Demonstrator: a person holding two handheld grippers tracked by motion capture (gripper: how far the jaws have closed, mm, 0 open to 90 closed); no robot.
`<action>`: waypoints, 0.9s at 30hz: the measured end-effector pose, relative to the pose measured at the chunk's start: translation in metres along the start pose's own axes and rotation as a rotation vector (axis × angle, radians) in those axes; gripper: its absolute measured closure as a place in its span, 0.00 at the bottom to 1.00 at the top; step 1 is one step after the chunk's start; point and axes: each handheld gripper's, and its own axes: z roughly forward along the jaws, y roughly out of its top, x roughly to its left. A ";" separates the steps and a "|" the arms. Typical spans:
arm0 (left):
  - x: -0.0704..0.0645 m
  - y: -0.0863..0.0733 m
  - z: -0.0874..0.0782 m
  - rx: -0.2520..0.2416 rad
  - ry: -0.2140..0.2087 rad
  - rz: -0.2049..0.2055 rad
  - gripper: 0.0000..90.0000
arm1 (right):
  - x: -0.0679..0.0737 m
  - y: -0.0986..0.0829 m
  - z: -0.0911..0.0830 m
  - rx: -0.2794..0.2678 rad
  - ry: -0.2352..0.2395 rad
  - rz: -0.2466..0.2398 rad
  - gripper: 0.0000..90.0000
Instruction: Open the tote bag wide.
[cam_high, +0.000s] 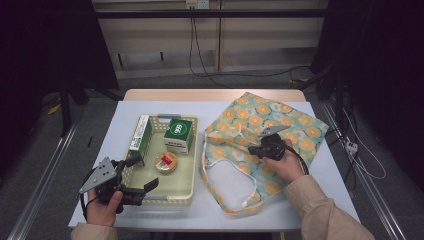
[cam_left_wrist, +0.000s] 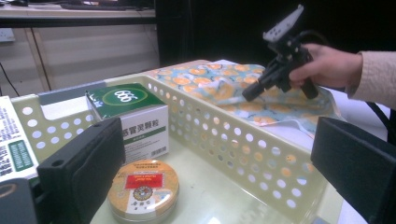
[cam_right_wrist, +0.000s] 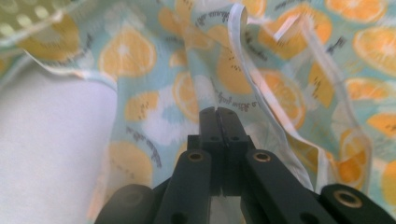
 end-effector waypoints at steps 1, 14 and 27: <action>0.000 0.000 0.001 0.001 -0.001 -0.002 0.03 | -0.001 0.003 -0.003 -0.011 0.002 0.006 1.00; -0.002 0.002 0.003 0.006 -0.007 0.012 0.03 | -0.008 0.033 -0.026 -0.127 0.017 0.040 1.00; 0.000 0.001 0.003 0.001 -0.010 0.006 0.03 | -0.046 0.014 0.003 -0.067 -0.083 0.120 1.00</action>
